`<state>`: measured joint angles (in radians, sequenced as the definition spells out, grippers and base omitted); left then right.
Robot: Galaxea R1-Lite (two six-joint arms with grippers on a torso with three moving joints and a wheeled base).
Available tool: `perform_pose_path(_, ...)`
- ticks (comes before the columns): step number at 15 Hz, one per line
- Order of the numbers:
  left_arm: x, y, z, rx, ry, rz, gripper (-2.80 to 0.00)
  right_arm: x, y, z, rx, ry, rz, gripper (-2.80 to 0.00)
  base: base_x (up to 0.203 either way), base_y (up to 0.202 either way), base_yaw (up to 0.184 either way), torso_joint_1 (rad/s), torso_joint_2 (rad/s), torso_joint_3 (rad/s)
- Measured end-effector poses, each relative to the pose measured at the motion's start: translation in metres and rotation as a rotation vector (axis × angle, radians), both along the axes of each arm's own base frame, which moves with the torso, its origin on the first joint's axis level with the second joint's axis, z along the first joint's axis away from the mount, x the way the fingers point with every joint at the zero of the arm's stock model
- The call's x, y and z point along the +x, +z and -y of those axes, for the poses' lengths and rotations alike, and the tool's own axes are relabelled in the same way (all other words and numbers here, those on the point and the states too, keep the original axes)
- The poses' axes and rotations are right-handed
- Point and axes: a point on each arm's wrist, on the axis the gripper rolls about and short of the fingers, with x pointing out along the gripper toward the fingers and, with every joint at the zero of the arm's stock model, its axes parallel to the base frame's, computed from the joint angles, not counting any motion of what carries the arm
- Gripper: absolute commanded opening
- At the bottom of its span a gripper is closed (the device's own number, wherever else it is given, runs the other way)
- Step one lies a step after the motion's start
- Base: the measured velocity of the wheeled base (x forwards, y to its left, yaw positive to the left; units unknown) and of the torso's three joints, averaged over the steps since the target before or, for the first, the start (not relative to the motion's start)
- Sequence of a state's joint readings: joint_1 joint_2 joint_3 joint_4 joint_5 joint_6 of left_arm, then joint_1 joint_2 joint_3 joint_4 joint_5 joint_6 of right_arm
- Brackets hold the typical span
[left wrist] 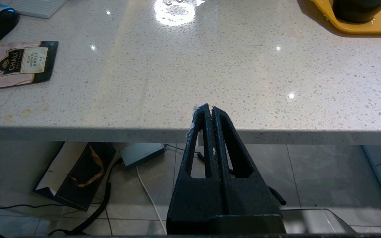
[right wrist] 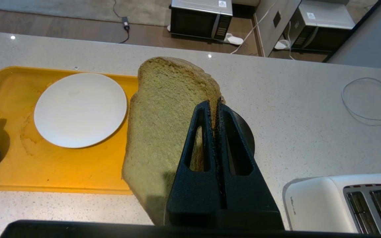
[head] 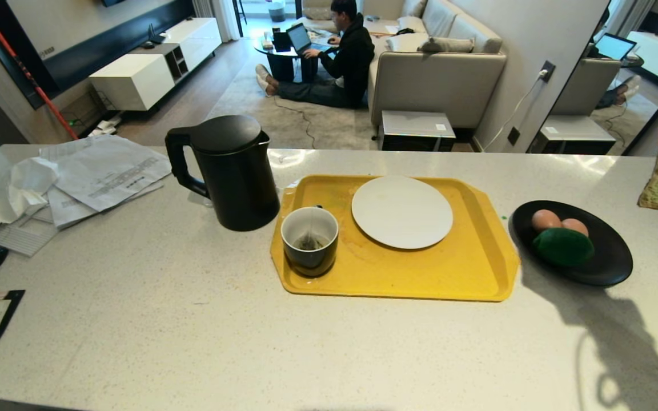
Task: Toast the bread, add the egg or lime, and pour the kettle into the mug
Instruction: Put the bread slices in the toaster
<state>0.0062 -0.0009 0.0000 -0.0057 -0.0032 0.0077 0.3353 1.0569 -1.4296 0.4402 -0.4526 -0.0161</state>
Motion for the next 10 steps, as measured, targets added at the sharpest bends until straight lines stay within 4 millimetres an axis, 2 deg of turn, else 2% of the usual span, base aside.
perform_pose_path(10, 0.0000, -0.0001, 0.0000, 0.000, 0.000, -0.001, -2.80, -0.0051, 0.0037, 0.0024, -0.036, -0.006, 0.014, -2.80, 0.000, 0.000, 0.000, 0.008, -0.01, -0.007)
